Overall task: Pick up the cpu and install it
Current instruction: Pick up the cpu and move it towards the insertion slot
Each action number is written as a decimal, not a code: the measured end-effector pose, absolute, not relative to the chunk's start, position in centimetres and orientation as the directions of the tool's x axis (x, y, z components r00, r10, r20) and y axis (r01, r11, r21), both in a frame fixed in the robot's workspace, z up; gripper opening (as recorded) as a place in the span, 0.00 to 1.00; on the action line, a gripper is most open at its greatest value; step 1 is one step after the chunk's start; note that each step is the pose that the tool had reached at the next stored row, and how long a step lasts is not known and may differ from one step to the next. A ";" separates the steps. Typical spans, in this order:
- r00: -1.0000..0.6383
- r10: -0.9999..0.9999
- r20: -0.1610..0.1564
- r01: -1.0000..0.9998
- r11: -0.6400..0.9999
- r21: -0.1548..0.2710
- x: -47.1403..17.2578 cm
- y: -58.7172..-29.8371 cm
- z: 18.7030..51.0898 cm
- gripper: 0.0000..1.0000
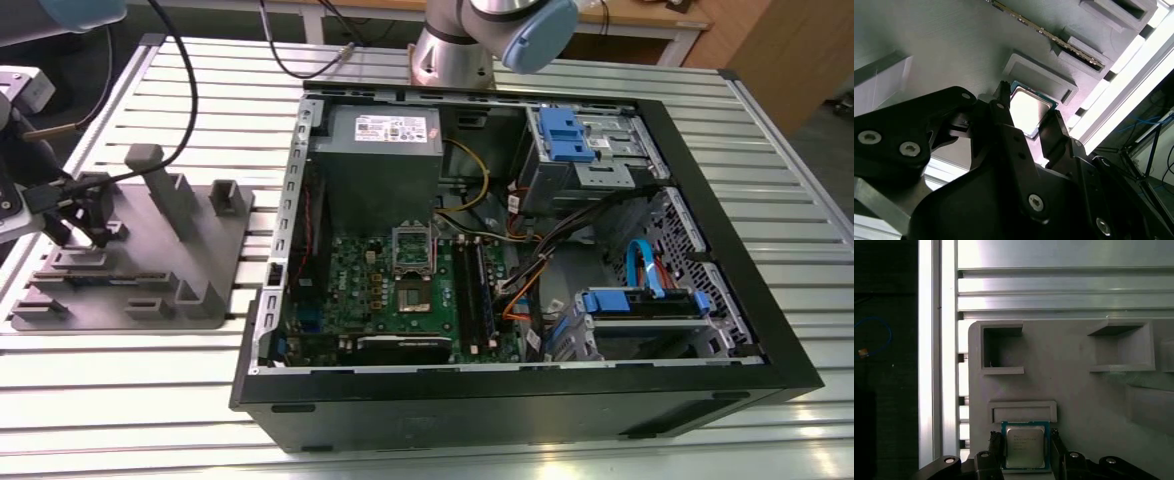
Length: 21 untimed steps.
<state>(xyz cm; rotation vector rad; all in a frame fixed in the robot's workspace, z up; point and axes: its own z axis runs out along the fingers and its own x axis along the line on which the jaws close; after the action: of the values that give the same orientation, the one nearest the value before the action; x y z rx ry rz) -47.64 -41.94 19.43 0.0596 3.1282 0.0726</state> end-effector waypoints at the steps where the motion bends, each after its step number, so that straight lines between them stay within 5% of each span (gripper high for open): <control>1: -0.999 0.038 -0.011 0.038 0.998 0.047 -47.6 -41.9 19.4 0.47; 21: -0.999 0.038 -0.011 0.038 0.998 0.047 -47.6 -41.9 19.9 0.47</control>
<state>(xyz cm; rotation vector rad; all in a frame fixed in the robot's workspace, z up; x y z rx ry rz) -47.64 -41.94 19.94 0.0596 3.1282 0.0726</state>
